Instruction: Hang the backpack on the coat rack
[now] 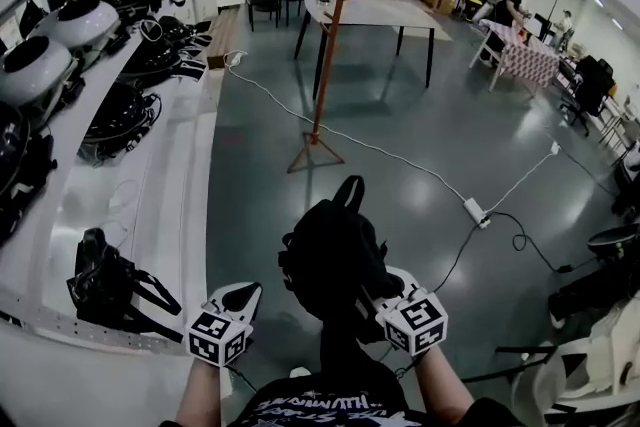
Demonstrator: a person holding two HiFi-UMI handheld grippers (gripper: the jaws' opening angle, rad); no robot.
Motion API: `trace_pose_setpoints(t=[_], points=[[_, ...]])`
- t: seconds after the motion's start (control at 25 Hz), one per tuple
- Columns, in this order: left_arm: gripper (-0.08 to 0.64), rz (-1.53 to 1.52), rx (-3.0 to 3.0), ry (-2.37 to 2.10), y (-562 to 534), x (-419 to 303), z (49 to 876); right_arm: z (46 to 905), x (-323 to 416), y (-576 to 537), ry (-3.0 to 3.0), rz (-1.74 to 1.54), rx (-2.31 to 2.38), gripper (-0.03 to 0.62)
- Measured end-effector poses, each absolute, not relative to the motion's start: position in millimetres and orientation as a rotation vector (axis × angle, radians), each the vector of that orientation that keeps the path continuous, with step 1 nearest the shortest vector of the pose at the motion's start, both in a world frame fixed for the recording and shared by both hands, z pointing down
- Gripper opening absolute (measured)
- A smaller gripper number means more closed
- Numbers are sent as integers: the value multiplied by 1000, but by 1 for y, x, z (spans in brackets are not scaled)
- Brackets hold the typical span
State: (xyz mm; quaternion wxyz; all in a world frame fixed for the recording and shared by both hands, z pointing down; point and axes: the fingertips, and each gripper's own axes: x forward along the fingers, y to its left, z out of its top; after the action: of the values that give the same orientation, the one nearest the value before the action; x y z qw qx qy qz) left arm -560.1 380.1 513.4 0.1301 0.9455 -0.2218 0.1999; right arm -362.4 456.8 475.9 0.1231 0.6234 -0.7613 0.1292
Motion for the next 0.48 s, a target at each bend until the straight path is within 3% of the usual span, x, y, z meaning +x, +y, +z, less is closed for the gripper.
trace_pose_setpoints(t=[0.48], points=[[17, 552, 2838, -684, 228, -394, 486, 460, -231, 303, -2328, 255, 1701, 55]])
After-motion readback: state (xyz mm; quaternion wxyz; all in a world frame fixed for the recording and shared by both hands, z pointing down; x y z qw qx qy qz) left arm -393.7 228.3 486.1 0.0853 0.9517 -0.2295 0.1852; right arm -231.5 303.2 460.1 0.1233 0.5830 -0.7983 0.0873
